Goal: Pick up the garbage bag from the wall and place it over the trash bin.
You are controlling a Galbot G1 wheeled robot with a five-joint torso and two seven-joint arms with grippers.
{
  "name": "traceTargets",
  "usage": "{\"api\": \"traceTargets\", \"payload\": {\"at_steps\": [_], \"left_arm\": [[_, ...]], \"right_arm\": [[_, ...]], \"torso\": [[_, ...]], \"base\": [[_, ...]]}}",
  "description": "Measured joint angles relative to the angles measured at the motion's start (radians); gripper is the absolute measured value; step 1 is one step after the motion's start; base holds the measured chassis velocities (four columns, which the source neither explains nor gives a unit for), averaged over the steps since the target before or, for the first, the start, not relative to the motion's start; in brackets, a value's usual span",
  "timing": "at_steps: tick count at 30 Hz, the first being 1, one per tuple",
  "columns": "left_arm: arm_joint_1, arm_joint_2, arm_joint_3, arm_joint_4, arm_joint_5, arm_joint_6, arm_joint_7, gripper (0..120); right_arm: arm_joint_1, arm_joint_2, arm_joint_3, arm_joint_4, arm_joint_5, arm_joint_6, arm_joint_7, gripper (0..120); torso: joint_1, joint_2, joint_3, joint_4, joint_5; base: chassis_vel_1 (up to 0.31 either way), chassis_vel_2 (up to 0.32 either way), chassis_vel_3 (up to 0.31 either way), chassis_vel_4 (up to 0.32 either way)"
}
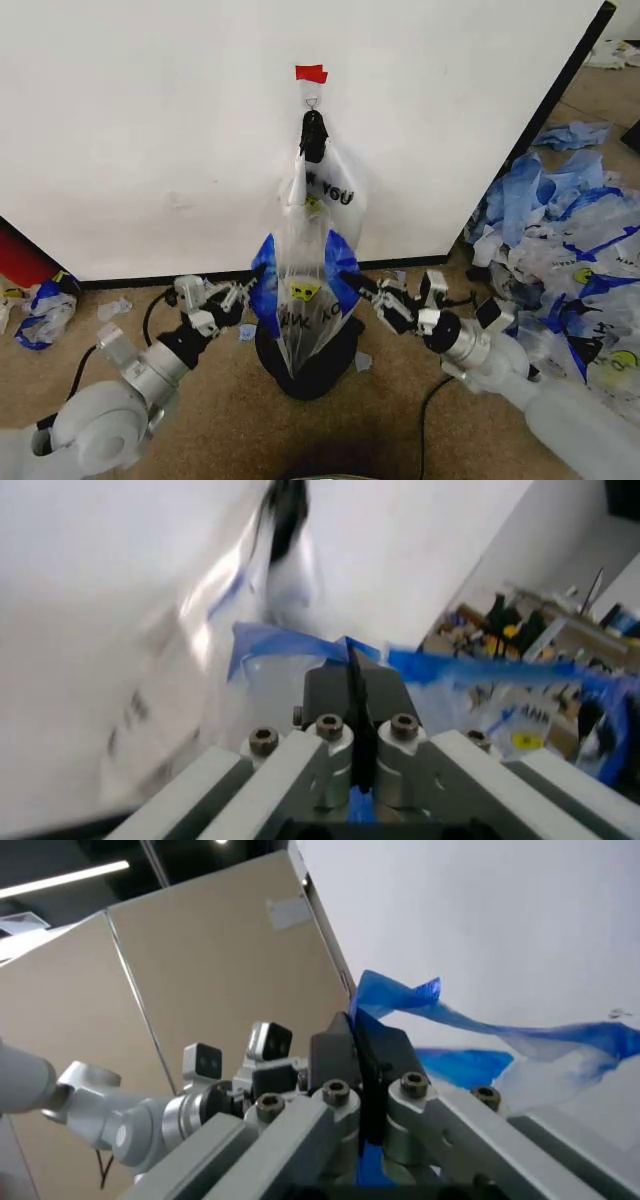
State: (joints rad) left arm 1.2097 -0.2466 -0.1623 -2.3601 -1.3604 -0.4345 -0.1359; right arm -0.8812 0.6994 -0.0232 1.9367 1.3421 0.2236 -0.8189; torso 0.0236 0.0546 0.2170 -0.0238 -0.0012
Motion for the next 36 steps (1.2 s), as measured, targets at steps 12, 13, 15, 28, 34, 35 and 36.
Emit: {"api": "traceTargets", "payload": {"at_steps": [12, 13, 15, 28, 34, 35, 36], "left_arm": [[-0.006, 0.095, -0.148, -0.146, -0.128, 0.016, -0.236, 0], [-0.006, 0.095, -0.148, -0.146, -0.128, 0.016, -0.236, 0], [-0.005, 0.099, -0.155, -0.146, -0.144, 0.021, -0.266, 0], [0.038, 0.045, -0.13, -0.143, -0.217, 0.078, -0.48, 0], [0.059, 0.021, -0.106, -0.142, -0.187, 0.091, -0.498, 0], [0.059, 0.021, -0.106, -0.142, -0.187, 0.091, -0.498, 0], [0.06, 0.021, -0.103, -0.141, -0.186, 0.092, -0.498, 0]], "right_arm": [[0.092, -0.077, 0.007, 0.103, 0.123, -0.018, 0.088, 0], [0.092, -0.077, 0.007, 0.103, 0.123, -0.018, 0.088, 0], [0.097, -0.082, 0.008, 0.109, 0.133, -0.02, 0.097, 0], [0.022, -0.079, 0.002, 0.126, 0.091, -0.012, 0.144, 0], [-0.054, -0.063, 0.003, 0.117, 0.055, 0.002, 0.178, 0], [-0.054, -0.063, 0.003, 0.117, 0.055, 0.002, 0.178, 0], [-0.064, -0.058, 0.002, 0.113, 0.049, 0.004, 0.182, 0]], "torso": [[0.0, 0.0, 0.0, 0.0, -0.0001], [0.0, 0.0, 0.0, 0.0, -0.0001], [0.0, 0.0, 0.0, 0.0003, -0.0001], [0.0, 0.0, 0.0, 0.0003, -0.0001], [0.0, 0.0, 0.0, 0.0002, -0.0001], [0.0, 0.0, 0.0, 0.0002, -0.0001], [0.0, 0.0, 0.0, 0.0001, 0.0]], "base": [[0.0, 0.0, 0.0, 0.0], [0.0, 0.0, 0.0, 0.0], [0.0, 0.0, 0.0, 0.0], [0.0, 0.0, 0.0, 0.0], [0.0, 0.0, 0.0, 0.0], [0.0, 0.0, 0.0, 0.0], [0.0, 0.0, 0.0, 0.0]]}}
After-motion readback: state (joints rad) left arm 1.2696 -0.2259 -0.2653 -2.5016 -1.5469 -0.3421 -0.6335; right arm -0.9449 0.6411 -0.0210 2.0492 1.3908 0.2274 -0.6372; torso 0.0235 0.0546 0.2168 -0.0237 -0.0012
